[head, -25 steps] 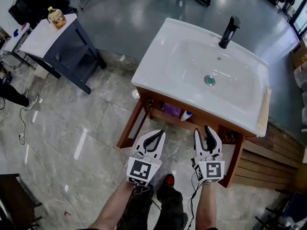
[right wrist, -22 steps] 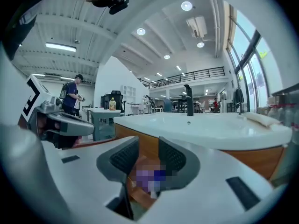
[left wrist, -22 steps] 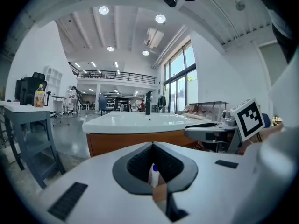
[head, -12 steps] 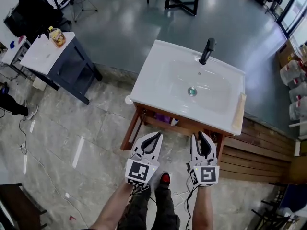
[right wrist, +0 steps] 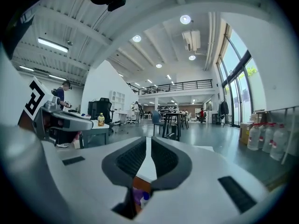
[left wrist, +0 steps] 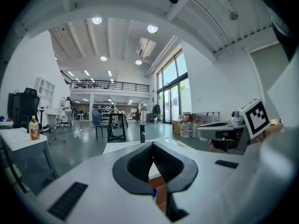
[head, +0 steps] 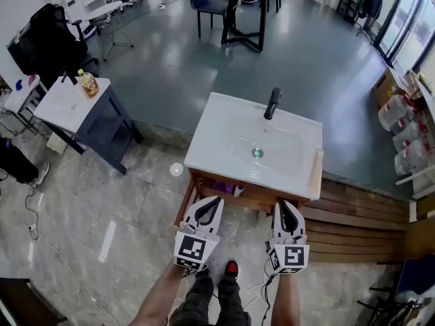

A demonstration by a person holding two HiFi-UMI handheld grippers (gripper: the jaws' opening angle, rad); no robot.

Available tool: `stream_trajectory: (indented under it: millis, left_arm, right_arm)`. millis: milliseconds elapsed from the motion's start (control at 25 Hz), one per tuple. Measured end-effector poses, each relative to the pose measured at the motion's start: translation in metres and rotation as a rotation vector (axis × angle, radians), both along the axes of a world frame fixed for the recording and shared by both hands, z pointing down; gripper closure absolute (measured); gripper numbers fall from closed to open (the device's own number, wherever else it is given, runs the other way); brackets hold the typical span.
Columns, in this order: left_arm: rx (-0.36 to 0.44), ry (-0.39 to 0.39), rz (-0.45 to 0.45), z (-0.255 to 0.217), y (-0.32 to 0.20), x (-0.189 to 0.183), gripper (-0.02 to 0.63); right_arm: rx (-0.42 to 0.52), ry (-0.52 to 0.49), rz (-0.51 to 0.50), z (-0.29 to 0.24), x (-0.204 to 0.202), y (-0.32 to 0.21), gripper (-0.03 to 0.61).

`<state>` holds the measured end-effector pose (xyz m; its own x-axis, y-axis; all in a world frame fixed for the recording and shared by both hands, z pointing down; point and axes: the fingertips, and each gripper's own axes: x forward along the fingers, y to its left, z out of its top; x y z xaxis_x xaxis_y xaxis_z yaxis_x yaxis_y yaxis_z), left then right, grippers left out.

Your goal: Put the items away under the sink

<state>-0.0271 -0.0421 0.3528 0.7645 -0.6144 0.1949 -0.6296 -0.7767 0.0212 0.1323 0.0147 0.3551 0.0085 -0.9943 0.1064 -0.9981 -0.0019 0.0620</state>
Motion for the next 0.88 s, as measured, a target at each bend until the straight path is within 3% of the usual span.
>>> stream_trajectory:
  millis: [280,640,880]
  left_arm:
    - [0.021,0.013,0.020,-0.035,0.012,-0.011,0.607]
    - [0.001,-0.013,0.052,-0.037,0.043,-0.025,0.607]
    - [0.009,-0.005,0.119,-0.042,0.051,-0.008,0.607]
  right_arm:
    - [0.012,0.011,0.048,-0.030,-0.007,0.035,0.528]
    - [0.036,0.000,0.090,-0.050,-0.020,0.070,0.528]
    - [0.033,0.002,0.151,-0.049,-0.013,0.088,0.528]
